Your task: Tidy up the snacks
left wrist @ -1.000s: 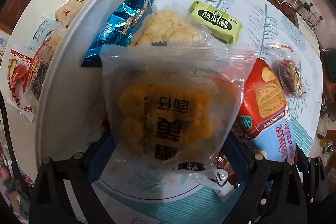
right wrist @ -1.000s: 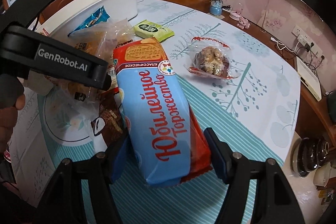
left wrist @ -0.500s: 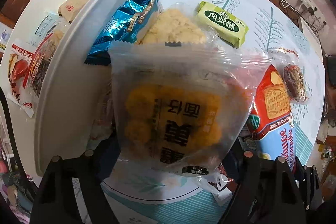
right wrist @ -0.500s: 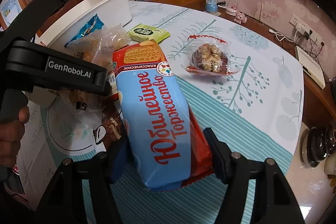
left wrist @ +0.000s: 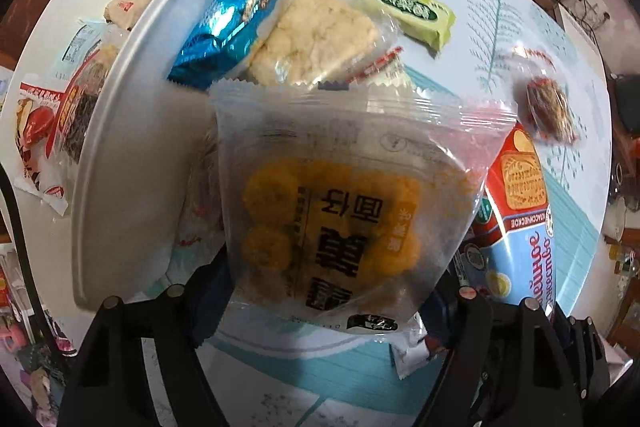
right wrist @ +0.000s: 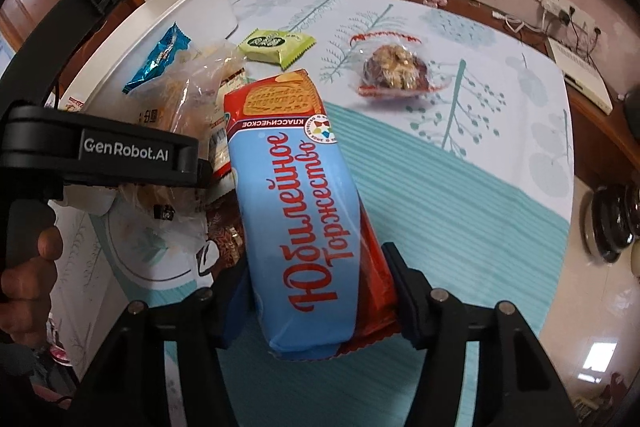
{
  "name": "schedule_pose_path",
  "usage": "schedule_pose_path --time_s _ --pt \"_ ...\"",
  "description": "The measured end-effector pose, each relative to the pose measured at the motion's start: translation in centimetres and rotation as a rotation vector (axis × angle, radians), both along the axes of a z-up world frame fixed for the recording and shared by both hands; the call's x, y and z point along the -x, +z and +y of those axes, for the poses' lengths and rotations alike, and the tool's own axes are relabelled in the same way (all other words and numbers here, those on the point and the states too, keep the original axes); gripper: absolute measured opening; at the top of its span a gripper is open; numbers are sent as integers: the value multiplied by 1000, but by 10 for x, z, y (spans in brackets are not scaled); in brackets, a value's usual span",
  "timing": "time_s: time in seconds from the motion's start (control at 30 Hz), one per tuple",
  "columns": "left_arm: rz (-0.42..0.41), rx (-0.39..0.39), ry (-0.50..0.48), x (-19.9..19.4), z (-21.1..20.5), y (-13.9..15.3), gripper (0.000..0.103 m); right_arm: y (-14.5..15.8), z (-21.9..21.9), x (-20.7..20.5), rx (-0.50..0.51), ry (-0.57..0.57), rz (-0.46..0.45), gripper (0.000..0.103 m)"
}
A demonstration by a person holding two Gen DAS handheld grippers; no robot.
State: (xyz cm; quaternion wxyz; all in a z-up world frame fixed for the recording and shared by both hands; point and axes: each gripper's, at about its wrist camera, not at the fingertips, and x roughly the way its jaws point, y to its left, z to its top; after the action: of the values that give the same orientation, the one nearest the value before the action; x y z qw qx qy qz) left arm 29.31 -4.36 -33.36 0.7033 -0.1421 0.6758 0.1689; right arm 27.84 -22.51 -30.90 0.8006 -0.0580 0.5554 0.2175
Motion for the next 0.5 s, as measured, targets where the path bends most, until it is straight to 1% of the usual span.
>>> schedule_pose_path --time_s 0.13,0.37,0.5 --pt "24 19 -4 16 -3 -2 78 7 -6 11 4 -10 6 59" --pt "13 13 -68 38 -11 11 78 18 -16 34 -27 -43 22 57" --pt "6 12 -84 51 -15 19 78 26 -20 47 -60 -80 33 56"
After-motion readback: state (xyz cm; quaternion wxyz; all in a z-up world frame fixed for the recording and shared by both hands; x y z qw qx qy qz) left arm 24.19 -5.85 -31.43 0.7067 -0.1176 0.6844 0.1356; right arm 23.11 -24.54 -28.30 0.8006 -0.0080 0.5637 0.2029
